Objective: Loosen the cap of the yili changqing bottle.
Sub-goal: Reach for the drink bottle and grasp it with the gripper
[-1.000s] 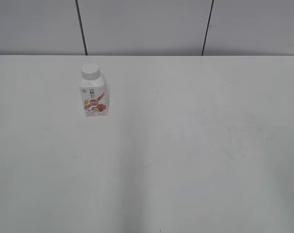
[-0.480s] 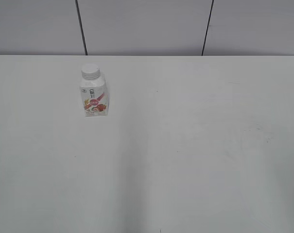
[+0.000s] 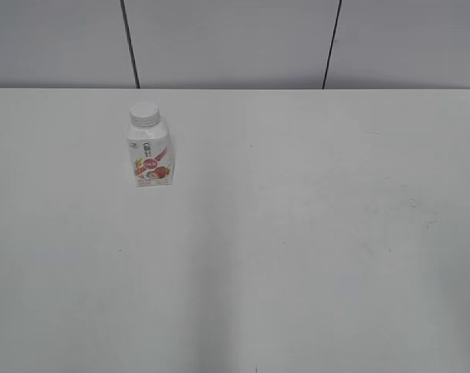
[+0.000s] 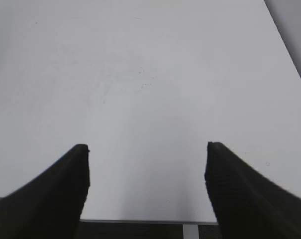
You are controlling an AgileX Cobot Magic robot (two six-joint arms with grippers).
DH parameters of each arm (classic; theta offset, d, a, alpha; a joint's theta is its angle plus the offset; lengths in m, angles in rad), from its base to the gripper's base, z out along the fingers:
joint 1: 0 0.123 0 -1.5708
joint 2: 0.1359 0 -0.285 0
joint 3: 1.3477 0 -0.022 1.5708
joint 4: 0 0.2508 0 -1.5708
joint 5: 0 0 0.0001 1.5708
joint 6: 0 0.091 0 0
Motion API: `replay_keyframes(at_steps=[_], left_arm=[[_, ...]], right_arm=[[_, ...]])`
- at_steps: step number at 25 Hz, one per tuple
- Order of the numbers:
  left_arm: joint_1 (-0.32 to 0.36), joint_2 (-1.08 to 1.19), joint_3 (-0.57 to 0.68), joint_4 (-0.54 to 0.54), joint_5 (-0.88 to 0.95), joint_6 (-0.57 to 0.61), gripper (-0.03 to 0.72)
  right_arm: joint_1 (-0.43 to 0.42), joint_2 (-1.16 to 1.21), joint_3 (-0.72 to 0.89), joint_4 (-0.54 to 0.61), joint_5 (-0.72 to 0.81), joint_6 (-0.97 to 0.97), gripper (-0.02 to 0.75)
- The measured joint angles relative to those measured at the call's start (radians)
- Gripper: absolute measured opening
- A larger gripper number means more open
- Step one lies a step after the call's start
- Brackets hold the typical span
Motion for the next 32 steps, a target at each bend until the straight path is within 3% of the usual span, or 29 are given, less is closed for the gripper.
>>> replay_keyframes(at_steps=[8,18,21,27,29,32], left_arm=[[0.000,0.227,-0.203,0.008,-0.081,0.000,0.307],[-0.001,0.631,-0.238,-0.058,-0.608,0.072,0.307],[-0.001,0.747,-0.210,-0.055,-0.776,0.072,0.307],[-0.001,1.011,-0.008,0.005,-1.274,0.073,0.307],[-0.001,1.106,0.053,0.068,-1.444,0.072,0.307],[-0.001,1.227,0.087,0.225,-1.549,0.036,0.307]], right_arm=[[0.000,0.000,0.000,0.000,0.000,0.000,0.571],[0.000,0.000,0.000,0.000,0.000,0.000,0.571],[0.000,0.000,0.000,0.000,0.000,0.000,0.571],[0.000,0.000,0.000,0.000,0.000,0.000,0.571],[0.000,0.000,0.000,0.000,0.000,0.000,0.571],[0.000,0.000,0.000,0.000,0.000,0.000,0.571]])
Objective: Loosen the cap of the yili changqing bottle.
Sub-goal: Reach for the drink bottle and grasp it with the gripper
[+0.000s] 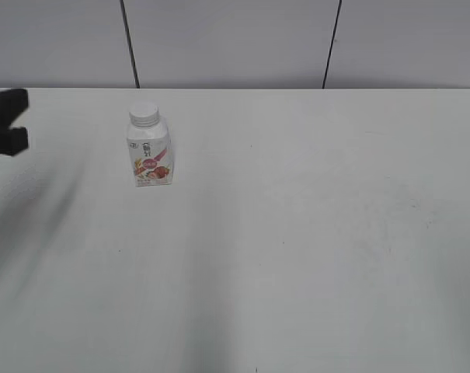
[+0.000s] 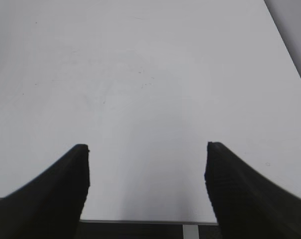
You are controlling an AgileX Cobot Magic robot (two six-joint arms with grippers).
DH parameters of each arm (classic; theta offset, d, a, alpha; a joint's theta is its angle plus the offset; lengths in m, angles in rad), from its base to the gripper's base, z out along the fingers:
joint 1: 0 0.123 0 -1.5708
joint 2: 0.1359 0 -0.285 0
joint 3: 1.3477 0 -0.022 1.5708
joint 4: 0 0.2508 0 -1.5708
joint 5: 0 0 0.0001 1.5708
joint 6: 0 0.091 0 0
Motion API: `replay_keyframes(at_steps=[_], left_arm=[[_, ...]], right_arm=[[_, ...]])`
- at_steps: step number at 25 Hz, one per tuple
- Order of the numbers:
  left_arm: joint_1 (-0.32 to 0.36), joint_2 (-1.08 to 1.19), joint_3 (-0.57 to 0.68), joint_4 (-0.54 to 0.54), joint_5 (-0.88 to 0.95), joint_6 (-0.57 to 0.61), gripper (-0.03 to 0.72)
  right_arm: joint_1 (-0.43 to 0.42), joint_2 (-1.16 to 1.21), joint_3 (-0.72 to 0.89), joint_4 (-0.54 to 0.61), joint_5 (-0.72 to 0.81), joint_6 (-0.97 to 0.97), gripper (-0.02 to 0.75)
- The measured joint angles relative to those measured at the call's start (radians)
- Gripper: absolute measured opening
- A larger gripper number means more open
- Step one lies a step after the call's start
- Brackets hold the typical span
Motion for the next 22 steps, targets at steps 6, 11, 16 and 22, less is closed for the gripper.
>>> replay_keyframes(at_steps=[6,11,16,22], left_arm=[[0.057,0.211,0.005,0.283,-0.216,-0.161,0.307],[0.197,0.357,-0.004,0.552,-0.429,-0.190,0.342],[0.307,0.505,-0.111,0.827,-0.536,-0.313,0.585],[0.317,0.687,-0.322,1.085,-0.616,-0.437,0.654]], right_arm=[[0.000,0.000,0.000,0.000,0.000,0.000,0.571],[0.000,0.000,0.000,0.000,0.000,0.000,0.571],[0.000,0.000,0.000,0.000,0.000,0.000,0.571],[0.000,0.000,0.000,0.000,0.000,0.000,0.571]])
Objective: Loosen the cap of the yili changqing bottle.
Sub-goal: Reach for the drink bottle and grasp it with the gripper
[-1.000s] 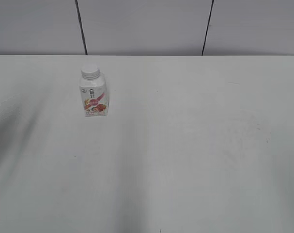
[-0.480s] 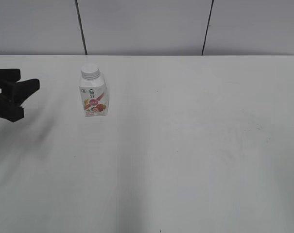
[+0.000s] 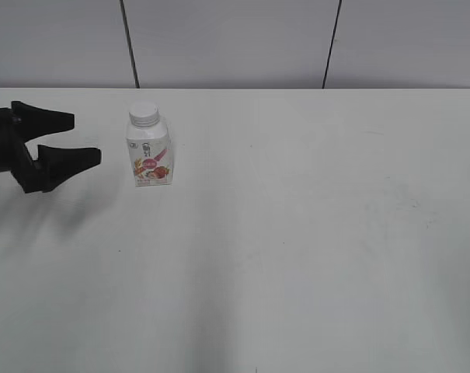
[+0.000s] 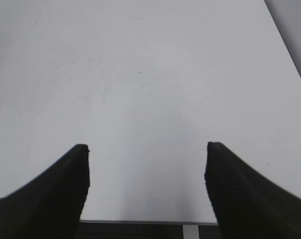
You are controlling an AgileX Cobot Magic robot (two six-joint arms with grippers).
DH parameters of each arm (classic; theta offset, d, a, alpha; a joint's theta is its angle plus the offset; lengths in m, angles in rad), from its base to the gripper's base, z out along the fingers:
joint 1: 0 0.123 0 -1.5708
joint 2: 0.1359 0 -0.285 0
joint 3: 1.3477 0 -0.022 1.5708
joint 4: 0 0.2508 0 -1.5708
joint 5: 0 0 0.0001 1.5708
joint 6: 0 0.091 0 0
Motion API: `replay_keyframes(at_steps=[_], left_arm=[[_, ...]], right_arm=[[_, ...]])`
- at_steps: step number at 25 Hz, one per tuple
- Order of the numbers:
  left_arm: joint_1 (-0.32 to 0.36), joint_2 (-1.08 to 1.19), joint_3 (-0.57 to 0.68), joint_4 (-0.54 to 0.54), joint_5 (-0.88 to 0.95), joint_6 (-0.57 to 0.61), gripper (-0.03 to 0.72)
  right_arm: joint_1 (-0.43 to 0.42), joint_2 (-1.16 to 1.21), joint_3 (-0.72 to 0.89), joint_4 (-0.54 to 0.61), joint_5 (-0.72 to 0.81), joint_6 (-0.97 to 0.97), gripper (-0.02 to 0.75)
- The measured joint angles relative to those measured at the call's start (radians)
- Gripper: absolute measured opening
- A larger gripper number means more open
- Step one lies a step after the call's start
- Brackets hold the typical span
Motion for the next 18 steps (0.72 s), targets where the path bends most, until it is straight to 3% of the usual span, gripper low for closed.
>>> replay_keyframes(at_steps=[7,18], left_arm=[[-0.038,0.238,-0.284,0.185,-0.067,-0.105,0.648],[-0.128,0.472,-0.576,0.232,-0.092,-0.181,0.622]], right_arm=[[0.000,0.000,0.000,0.000,0.000,0.000,0.571],[0.000,0.000,0.000,0.000,0.000,0.000,0.571]])
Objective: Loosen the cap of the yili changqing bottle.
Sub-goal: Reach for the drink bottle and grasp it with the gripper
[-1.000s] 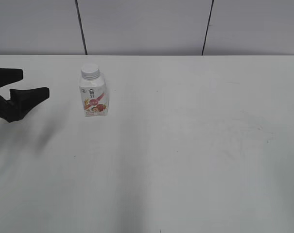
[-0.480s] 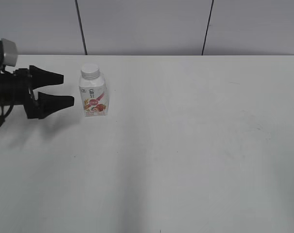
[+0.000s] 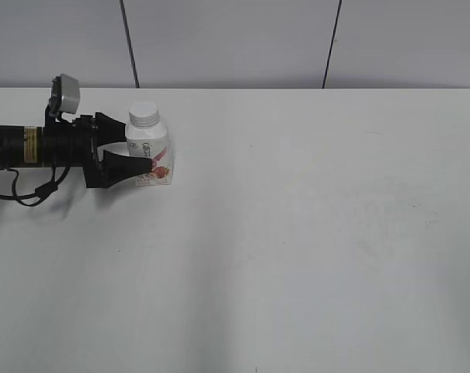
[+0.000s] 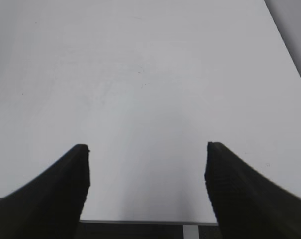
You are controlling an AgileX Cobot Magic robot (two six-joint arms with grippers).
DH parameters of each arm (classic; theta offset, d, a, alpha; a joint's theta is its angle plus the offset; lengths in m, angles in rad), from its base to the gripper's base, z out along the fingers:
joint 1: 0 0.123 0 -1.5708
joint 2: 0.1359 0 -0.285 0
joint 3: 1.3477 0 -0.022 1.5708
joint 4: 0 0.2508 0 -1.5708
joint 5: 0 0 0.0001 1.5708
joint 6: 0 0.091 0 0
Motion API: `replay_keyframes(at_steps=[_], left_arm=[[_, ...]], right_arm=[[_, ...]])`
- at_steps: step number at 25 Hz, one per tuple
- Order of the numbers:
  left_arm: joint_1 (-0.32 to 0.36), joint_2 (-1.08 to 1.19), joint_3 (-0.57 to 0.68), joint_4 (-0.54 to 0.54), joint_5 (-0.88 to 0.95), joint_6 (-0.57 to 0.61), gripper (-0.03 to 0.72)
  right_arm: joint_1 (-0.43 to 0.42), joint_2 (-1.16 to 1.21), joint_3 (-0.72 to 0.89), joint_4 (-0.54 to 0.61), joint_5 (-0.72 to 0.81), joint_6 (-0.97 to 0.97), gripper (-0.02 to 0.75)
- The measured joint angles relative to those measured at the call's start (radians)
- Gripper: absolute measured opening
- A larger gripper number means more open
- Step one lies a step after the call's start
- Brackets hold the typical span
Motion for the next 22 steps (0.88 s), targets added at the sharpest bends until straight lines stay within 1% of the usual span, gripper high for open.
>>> replay_keyframes(at_steps=[3,8,16,19,22], left_arm=[[-0.014,0.042,-0.063,0.004,-0.001,-0.022,0.609],[-0.035,0.081,-0.113,0.029,-0.011,-0.058,0.542],[-0.039,0.091,-0.116,0.038,-0.013,-0.061,0.386],[-0.041,0.091,-0.116,0.038,-0.012,-0.061,0.379],[-0.051,0.085,-0.116,0.047,-0.002,-0.087,0.376]], right_arm=[[0.000,0.000,0.000,0.000,0.000,0.000,0.571],[0.000,0.000,0.000,0.000,0.000,0.000,0.571],[0.000,0.000,0.000,0.000,0.000,0.000,0.571],[0.000,0.000,0.000,0.000,0.000,0.000,0.571],[0.000,0.000,0.000,0.000,0.000,0.000,0.571]])
